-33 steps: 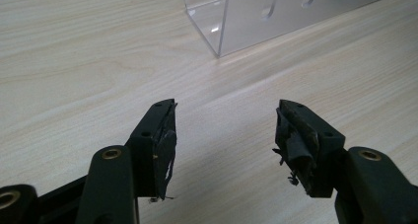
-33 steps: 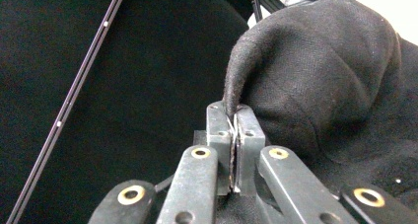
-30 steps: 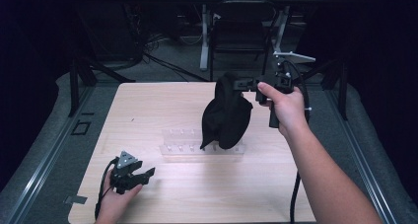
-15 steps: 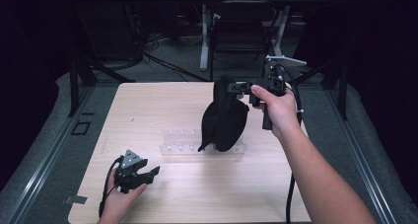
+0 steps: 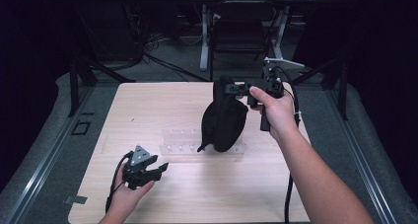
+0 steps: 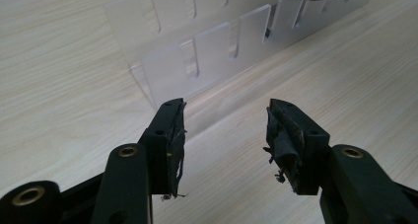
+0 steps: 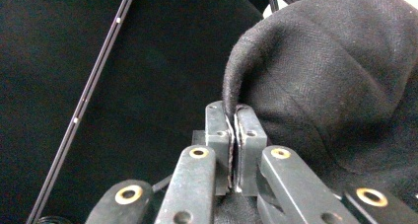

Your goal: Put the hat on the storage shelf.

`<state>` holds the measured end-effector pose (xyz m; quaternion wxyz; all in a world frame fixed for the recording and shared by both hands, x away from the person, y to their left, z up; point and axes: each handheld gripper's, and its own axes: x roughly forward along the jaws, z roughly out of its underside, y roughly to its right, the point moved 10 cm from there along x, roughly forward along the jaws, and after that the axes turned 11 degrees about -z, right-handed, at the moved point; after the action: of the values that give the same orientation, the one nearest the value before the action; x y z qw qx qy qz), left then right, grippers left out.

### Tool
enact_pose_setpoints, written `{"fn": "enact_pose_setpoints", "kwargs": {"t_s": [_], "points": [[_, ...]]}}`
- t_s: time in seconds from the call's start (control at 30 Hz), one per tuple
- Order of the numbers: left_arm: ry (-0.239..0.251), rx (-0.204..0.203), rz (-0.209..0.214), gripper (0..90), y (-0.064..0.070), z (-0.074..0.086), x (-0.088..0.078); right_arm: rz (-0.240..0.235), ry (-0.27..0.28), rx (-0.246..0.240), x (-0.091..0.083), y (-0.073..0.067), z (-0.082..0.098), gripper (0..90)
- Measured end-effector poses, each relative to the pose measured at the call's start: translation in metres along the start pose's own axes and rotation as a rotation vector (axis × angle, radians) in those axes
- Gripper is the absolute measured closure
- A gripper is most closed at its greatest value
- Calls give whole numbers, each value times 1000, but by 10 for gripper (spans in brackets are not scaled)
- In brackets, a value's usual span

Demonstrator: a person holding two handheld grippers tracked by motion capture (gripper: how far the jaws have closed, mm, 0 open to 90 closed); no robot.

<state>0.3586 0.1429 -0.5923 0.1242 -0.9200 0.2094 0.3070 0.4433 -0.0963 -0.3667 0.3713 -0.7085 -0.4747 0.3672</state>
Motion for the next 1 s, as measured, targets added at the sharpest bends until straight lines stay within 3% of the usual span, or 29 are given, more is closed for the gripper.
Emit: {"fn": "enact_pose_setpoints", "kwargs": {"t_s": [0.43,1.0], "points": [[48,52,30,504,29,-38,2,-11,3,-5,7,-4,2,861],[77,141,86,622,69,-71,1,-27,0,-8,15,-8,3,855]]}}
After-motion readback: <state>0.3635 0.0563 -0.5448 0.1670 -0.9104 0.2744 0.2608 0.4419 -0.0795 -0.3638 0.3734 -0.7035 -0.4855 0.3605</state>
